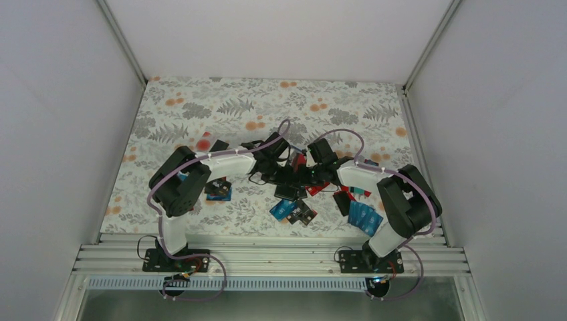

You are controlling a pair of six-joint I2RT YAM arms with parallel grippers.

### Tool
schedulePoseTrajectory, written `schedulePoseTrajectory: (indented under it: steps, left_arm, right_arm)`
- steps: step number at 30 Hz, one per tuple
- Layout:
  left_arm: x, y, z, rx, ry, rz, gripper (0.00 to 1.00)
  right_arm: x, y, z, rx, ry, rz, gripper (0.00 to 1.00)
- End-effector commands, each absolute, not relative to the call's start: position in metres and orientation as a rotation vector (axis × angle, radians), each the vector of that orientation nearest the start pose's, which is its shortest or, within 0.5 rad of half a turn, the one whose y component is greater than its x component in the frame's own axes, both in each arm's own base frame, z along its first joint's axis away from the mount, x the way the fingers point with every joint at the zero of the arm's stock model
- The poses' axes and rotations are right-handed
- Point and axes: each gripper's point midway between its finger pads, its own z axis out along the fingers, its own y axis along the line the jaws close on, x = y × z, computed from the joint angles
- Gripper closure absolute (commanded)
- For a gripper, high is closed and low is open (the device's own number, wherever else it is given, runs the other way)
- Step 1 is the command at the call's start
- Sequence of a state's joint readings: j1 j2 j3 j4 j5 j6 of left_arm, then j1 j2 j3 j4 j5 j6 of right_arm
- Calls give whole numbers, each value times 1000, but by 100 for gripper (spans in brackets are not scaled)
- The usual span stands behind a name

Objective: Put the credit cards into the card holder

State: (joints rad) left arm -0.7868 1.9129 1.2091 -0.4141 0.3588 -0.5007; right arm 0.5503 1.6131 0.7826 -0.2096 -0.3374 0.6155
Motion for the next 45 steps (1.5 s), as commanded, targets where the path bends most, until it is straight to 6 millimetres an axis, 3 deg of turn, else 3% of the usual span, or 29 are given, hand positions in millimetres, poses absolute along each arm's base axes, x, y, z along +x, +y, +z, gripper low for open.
schedulePoseTrajectory:
  steps: [1, 12, 23, 27, 30, 34, 36, 38, 39, 40, 41, 42, 45]
  left_arm:
    - [277, -330, 11, 501, 2871, -574, 98]
    - [276, -309, 3, 488, 2897, -376, 98]
    - [260, -282, -41, 451, 2971, -196, 98]
    - [257, -286, -41, 457, 2976, -192, 98]
    - [261, -296, -18, 454, 2931, -273, 92]
    - [271, -312, 29, 452, 2830, -401, 63]
    - [278, -319, 59, 456, 2763, -454, 51]
    - [287, -321, 93, 449, 2679, -476, 36]
    - [290, -318, 106, 443, 2642, -468, 27]
    - [294, -314, 119, 439, 2605, -459, 7]
    - [297, -309, 131, 431, 2570, -445, 0]
    - [301, -300, 141, 412, 2540, -419, 0]
    - [308, -277, 174, 382, 2448, -366, 0]
  right_arm:
    - [273, 232, 22, -45, 2811, 779, 96]
    - [273, 232, 19, -50, 2818, 774, 96]
    - [272, 232, 19, -63, 2822, 774, 96]
    - [274, 234, 22, -66, 2815, 785, 96]
    - [278, 238, 36, -90, 2783, 814, 96]
    - [289, 248, 78, -151, 2688, 866, 85]
    - [294, 252, 103, -188, 2632, 886, 67]
    - [300, 252, 132, -217, 2558, 885, 40]
    - [304, 249, 146, -216, 2519, 864, 27]
    - [307, 245, 158, -211, 2483, 835, 15]
    - [311, 239, 171, -204, 2443, 801, 5]
    - [314, 233, 184, -199, 2404, 771, 1]
    - [317, 218, 223, -186, 2298, 693, 0]
